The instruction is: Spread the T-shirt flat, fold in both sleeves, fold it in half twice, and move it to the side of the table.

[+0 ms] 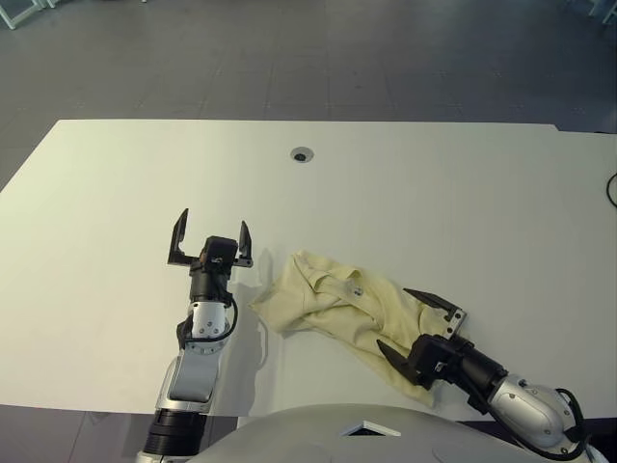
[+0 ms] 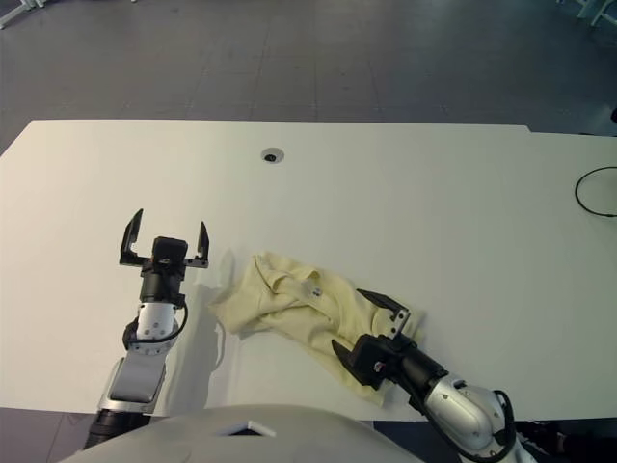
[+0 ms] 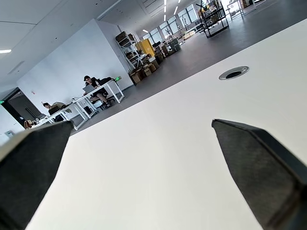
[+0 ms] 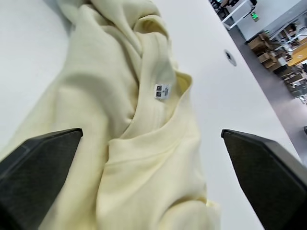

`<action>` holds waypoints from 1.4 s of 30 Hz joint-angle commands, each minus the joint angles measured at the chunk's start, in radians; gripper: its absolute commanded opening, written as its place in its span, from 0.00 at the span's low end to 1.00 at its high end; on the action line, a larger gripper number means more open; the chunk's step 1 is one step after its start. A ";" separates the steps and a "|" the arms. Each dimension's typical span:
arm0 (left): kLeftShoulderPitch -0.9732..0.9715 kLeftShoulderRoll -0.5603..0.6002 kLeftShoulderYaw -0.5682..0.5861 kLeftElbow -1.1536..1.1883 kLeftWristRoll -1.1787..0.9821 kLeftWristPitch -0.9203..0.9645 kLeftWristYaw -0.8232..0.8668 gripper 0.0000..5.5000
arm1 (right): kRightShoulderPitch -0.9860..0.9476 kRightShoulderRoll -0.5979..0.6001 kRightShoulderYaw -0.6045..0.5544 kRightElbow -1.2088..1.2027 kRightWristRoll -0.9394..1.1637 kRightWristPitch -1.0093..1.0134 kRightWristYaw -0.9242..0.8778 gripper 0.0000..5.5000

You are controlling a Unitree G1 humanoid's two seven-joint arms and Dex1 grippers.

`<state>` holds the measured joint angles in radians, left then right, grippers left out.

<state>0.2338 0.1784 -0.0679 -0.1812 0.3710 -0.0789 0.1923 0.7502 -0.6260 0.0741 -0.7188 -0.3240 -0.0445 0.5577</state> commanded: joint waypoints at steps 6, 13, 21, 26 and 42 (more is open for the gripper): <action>0.006 -0.001 0.019 -0.016 0.003 -0.007 -0.014 0.98 | -0.027 -0.011 -0.035 0.059 -0.094 -0.004 -0.032 0.91; 0.008 -0.008 0.011 -0.013 0.009 -0.010 -0.019 0.98 | -0.034 -0.002 -0.039 0.065 -0.104 -0.015 -0.046 0.70; 0.003 -0.009 0.002 -0.003 0.008 -0.012 -0.022 0.98 | -0.043 0.006 -0.080 0.039 -0.099 -0.048 -0.070 0.58; 0.004 -0.012 -0.001 0.001 0.010 -0.014 -0.019 0.98 | -0.047 0.001 -0.095 0.021 -0.051 -0.079 -0.051 0.72; -0.003 -0.021 -0.014 0.011 0.009 -0.018 -0.019 0.98 | -0.044 -0.030 -0.072 0.060 -0.158 -0.212 -0.055 0.98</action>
<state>0.2372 0.1656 -0.0770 -0.1731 0.3729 -0.0956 0.1758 0.7035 -0.6379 -0.0029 -0.6677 -0.4635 -0.2414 0.4949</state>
